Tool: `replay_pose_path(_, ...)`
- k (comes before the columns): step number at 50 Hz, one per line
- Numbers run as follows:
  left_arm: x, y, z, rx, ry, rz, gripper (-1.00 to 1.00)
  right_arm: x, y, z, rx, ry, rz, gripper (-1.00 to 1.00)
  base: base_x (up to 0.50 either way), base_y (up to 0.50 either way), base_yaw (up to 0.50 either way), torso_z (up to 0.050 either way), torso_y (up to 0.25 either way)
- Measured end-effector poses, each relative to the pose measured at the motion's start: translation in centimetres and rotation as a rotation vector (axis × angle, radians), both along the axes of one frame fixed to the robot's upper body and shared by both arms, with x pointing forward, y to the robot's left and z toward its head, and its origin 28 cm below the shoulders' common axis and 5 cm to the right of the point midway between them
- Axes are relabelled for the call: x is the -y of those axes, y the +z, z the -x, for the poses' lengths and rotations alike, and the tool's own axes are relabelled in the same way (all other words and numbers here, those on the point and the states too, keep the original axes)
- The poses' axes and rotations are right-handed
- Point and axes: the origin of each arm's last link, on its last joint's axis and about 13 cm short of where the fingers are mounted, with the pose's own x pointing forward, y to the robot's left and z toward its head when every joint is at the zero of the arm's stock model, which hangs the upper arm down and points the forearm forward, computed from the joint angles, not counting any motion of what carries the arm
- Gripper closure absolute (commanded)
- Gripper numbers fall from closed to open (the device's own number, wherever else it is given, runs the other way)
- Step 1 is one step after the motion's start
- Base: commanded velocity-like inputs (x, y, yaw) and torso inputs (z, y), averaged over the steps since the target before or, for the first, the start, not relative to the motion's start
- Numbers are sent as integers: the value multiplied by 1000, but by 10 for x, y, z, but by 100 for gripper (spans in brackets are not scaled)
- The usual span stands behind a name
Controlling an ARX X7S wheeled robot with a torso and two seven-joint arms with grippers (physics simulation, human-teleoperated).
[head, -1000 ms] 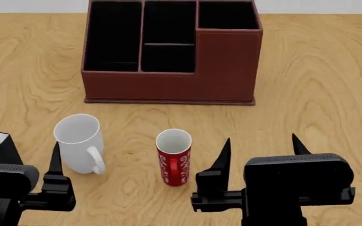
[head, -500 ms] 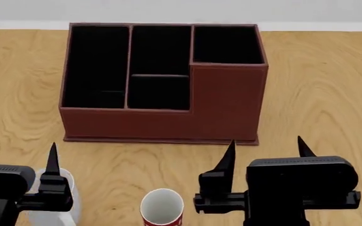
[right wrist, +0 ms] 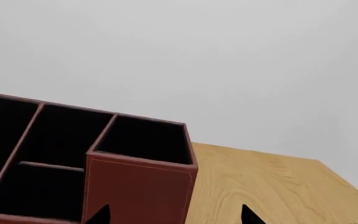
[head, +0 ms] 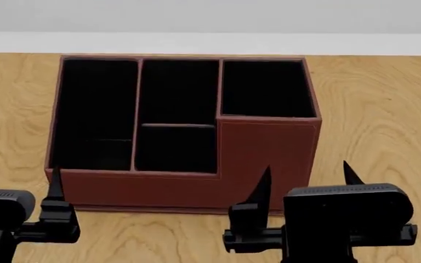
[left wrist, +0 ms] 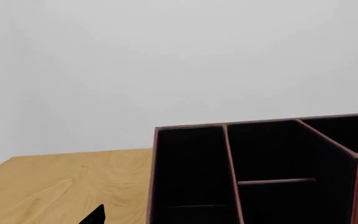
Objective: Pick up the white mug and place it to the right of the caddy.
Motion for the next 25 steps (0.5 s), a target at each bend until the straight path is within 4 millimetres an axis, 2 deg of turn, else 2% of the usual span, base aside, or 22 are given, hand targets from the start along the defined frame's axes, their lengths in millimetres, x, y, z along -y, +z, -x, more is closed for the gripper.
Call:
replay_pose_path(4,0,0,0,2,2,-5,-100,0,-1,1,-2,2,0,-100,3,0,0,0,-135)
replay_pose_path(25,-2,-1,2,8,11,-20,-100,-2,-1,3,-9,19,7,-100,-1,0,0,0,-250)
